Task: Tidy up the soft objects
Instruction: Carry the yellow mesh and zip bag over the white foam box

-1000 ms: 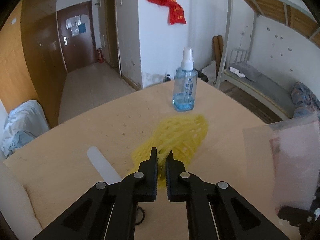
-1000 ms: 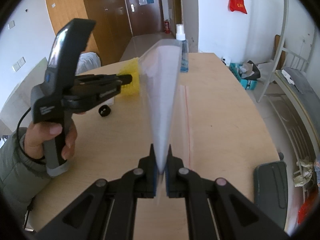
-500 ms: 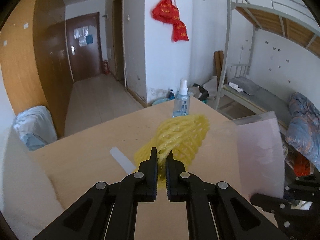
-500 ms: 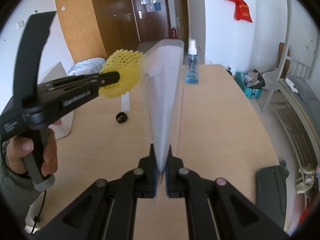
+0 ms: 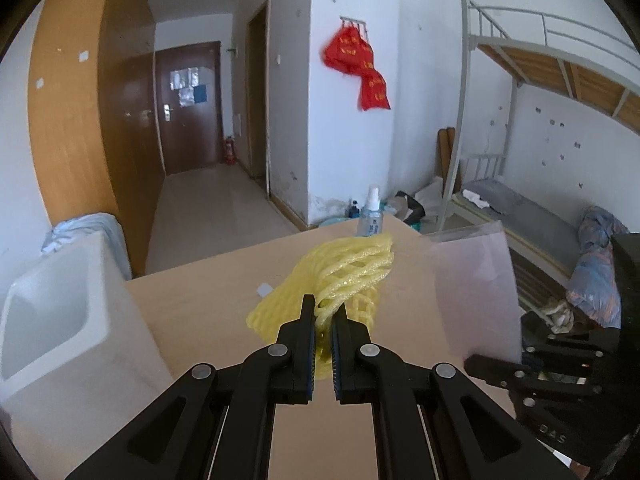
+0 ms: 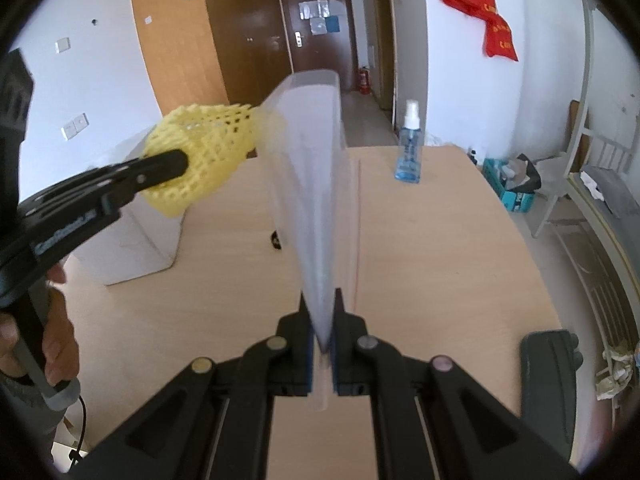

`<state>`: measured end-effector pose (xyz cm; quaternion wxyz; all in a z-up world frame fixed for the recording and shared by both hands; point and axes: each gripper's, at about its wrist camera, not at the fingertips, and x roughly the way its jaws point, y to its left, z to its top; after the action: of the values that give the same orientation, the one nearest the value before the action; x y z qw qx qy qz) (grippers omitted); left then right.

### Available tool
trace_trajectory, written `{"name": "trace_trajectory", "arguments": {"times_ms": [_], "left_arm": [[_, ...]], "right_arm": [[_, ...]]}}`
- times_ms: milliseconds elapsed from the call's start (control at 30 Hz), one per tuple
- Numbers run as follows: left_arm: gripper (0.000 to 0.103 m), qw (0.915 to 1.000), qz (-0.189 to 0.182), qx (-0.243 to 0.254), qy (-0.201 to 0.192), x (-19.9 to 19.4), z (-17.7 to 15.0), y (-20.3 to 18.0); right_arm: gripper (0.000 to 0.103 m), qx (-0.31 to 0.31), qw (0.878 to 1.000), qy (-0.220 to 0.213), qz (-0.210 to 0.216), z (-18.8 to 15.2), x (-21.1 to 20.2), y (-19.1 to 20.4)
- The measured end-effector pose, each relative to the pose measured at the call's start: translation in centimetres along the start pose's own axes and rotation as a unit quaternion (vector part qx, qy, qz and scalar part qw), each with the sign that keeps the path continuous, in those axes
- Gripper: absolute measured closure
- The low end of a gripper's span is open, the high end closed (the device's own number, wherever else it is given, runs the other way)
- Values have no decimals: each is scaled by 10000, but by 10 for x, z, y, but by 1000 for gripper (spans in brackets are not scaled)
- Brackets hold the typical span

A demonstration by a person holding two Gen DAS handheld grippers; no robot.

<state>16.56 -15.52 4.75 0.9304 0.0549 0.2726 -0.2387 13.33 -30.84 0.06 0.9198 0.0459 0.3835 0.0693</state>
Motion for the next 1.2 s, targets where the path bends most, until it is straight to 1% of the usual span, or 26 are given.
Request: {"name": "trace_trajectory", "arguments": {"times_ms": [167,433,567,700,867,967,1133,1200], "left_arm": [[96,9998,106,-37,-136,-21,-3,2],[96,9991,280,-101,-289,-54,-17,13],[96,9989,284,-180,-319,-69,-28,15],[96,9985,343,-182,-398,-82,-36,14],[96,9978,378,-298,-464,-94,-42,19],[96,9966,502,-419,-494,-99,-42,25],[96,9922,817,-705,-629,-116,-48,40],[96,9909,898,-712,-704,-124,-53,45]], "right_arm": [[95,-133,9998,-106,96,1,-9,11],[95,-286,9991,-220,207,1,-19,24],[95,-325,9989,-226,258,0,-19,29],[95,-378,9985,-242,298,-1,-21,35],[95,-466,9980,-277,334,-1,-25,44],[95,-514,9977,-281,352,-1,-25,50],[95,-602,9968,-336,399,2,-29,60],[95,-657,9962,-347,445,5,-29,66]]}}
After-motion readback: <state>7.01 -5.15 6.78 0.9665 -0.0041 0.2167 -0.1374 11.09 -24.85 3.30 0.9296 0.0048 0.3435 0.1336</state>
